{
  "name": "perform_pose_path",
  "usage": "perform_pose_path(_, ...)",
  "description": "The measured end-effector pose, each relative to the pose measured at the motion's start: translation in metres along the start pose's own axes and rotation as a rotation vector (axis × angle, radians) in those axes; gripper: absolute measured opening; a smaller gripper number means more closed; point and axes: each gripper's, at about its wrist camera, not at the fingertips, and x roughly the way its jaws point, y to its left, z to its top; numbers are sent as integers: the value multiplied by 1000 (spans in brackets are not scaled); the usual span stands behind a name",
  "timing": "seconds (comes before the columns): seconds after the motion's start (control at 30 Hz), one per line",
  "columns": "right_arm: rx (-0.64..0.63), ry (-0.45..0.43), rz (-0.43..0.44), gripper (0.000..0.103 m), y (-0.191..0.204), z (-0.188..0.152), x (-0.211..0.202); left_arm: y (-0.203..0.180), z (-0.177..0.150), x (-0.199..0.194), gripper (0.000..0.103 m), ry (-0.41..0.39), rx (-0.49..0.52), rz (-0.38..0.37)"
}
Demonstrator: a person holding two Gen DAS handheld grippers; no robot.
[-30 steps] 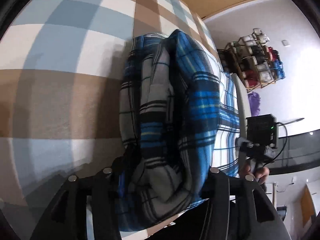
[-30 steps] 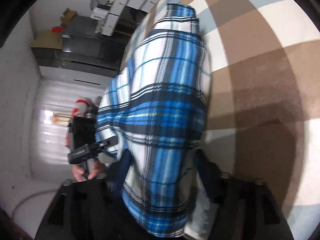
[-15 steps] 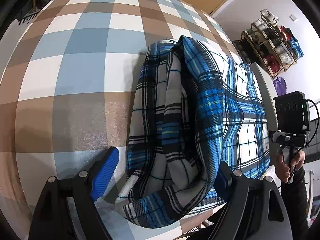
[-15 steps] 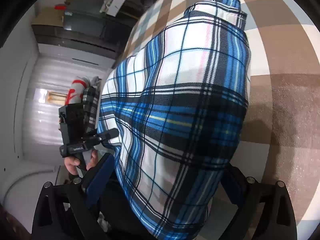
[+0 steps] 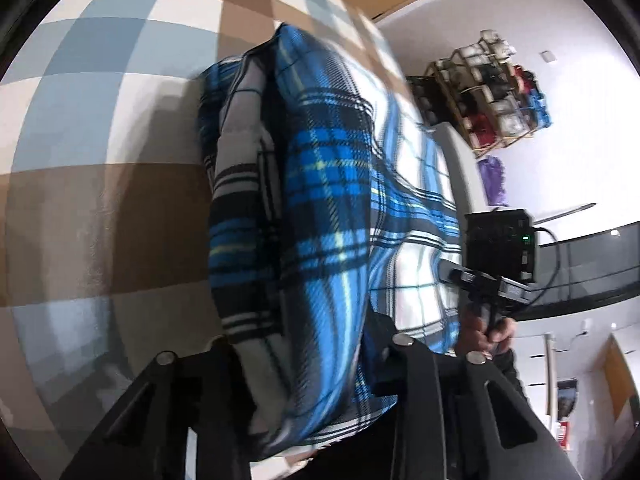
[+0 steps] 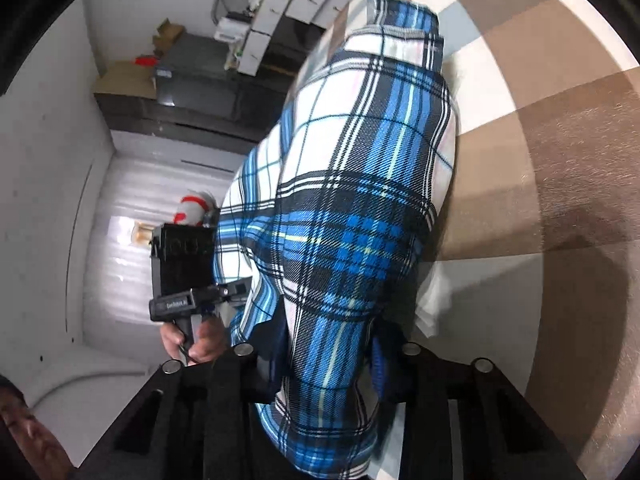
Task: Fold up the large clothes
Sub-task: 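Lift the folded shirt bundle off the bed with both grippers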
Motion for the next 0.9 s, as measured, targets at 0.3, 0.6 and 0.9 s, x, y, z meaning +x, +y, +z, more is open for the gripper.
perform_pose_path(0.3,-71,-54,58,27,16,-6,-10,-2,4,-7,21,-25,43,-30)
perform_pose_path(0.6,-95,-99,-24,21,38,-12,-12,-23,4,-11,18,-84,118,-7)
perform_pose_path(0.9,-214,-125,-106,20,82,-12,-24,-36,11,-27,17,-91,123,-52)
